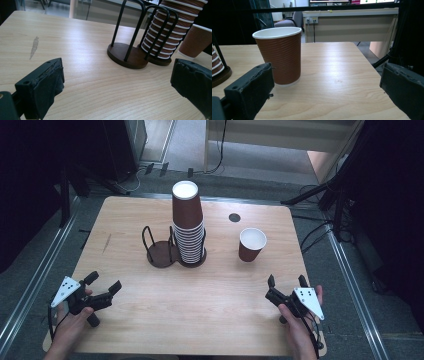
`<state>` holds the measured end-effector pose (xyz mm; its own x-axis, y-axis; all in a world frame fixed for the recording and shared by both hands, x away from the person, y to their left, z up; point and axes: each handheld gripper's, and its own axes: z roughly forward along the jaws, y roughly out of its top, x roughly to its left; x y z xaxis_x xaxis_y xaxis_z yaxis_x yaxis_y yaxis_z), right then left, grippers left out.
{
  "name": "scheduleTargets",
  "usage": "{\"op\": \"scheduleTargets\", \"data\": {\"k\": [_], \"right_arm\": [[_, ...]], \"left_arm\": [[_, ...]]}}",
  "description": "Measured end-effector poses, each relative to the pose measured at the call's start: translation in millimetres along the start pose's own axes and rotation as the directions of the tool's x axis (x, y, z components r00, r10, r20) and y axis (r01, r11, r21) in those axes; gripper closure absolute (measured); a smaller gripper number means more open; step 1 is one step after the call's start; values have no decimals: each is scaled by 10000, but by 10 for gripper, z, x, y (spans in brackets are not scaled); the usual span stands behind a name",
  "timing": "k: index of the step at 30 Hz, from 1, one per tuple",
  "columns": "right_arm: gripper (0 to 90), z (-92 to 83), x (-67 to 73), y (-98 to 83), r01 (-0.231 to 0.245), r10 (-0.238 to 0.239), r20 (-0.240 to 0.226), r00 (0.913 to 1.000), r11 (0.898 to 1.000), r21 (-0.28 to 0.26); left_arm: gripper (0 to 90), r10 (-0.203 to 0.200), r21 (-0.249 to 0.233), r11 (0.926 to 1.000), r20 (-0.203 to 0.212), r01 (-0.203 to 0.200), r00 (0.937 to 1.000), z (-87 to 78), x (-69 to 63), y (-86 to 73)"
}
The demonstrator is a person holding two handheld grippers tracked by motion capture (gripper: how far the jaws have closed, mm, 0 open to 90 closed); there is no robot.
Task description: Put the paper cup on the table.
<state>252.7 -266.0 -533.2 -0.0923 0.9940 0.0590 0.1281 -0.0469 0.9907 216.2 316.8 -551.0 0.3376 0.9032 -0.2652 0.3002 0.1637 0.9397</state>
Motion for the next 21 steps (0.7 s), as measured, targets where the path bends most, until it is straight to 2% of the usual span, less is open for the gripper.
{"op": "scheduleTargets", "data": {"k": [15, 17, 21], "right_arm": [[0, -249, -199, -98, 188, -195, 300, 9994, 9996, 218], [0, -282, -237, -110, 336, -343, 359, 9988, 9992, 216], [0, -353, -303, -130, 269, -282, 478, 9985, 9992, 279]], "left_arm": [[0, -35, -36, 10000, -105, 35, 9999, -33, 20, -2], [0, -38, -11, 10000, -106, 38, 9999, -33, 20, -5], [0, -15, -5, 10000, -59, 15, 10000, -30, 6, -7]]}}
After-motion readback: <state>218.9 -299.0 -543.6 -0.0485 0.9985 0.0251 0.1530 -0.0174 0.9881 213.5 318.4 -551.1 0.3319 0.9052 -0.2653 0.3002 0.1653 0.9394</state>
